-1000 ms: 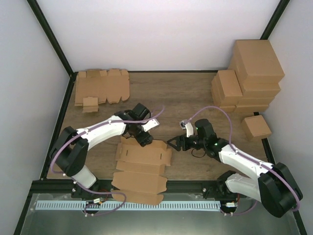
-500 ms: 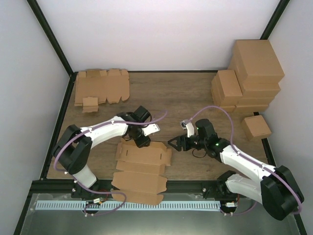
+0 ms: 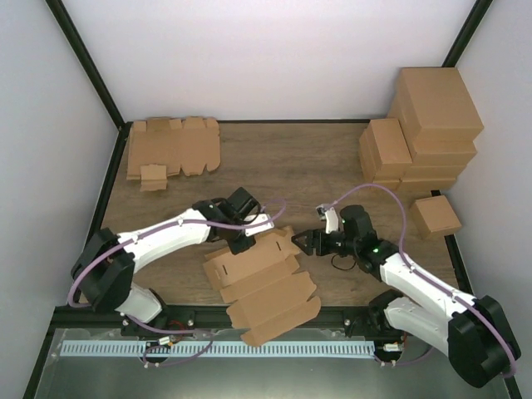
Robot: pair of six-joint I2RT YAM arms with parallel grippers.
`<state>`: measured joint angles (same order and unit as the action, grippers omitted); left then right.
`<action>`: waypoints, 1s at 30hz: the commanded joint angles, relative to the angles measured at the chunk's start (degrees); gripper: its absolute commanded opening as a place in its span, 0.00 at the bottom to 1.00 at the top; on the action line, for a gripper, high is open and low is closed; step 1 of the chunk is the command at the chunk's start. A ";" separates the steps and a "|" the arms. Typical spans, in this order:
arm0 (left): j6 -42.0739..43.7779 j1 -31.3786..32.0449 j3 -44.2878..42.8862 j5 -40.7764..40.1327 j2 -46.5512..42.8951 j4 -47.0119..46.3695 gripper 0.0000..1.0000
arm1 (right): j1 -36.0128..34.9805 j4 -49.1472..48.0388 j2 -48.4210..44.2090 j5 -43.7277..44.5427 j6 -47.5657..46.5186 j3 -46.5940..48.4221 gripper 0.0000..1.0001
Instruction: Fold the paper box
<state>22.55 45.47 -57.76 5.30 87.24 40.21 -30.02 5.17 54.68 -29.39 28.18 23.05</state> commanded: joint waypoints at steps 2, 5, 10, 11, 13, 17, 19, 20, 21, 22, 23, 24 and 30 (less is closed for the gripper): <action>-0.38 4.63 2.82 -11.59 -4.64 -2.59 0.04 | 4.53 -1.15 -2.30 -2.10 0.73 -0.55 0.73; -1.47 7.89 3.11 -17.57 -5.68 -2.58 0.04 | 7.61 -2.53 -3.29 -3.35 1.19 0.13 0.75; -3.81 15.58 3.46 -35.00 -5.53 -2.09 0.04 | 11.14 -5.03 2.92 -4.03 1.22 3.11 0.76; -4.21 16.94 3.49 -37.97 -5.27 -1.77 0.04 | 11.72 -5.78 5.98 -4.90 1.07 3.83 0.76; -6.29 20.31 3.32 -44.53 -4.23 -0.70 0.04 | 13.43 -9.34 12.46 -8.13 1.43 5.76 0.76; -9.17 22.96 3.31 -48.53 -4.33 0.44 0.04 | 13.67 -11.11 19.84 -11.10 1.74 8.53 0.72; -9.86 24.35 3.56 -49.39 -4.81 0.17 0.04 | 13.61 -12.89 22.77 -14.66 1.55 8.92 0.65; -10.15 24.99 3.72 -49.77 -5.15 -0.19 0.04 | 13.59 -13.90 23.93 -16.37 1.50 8.80 0.63; -10.31 25.68 3.86 -50.27 -5.17 -0.43 0.04 | 13.63 -14.90 24.77 -17.81 1.38 8.65 0.62; -10.45 26.31 4.02 -50.88 -5.10 -0.65 0.04 | 13.67 -16.09 25.13 -19.43 1.16 8.31 0.62; -10.73 26.86 4.19 -51.59 -4.81 -0.78 0.04 | 13.65 -18.07 25.33 -21.90 1.14 7.67 0.62; -11.03 27.28 4.29 -52.25 -4.34 -0.78 0.04 | 13.66 -19.81 25.28 -23.79 1.28 7.15 0.62; -13.49 29.84 3.76 -55.87 -1.47 -0.71 0.04 | 13.66 -23.05 24.79 -27.35 1.84 5.89 0.63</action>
<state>11.64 73.78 -54.02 -46.15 83.85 39.55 -16.78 -13.80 80.07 -51.77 29.69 29.10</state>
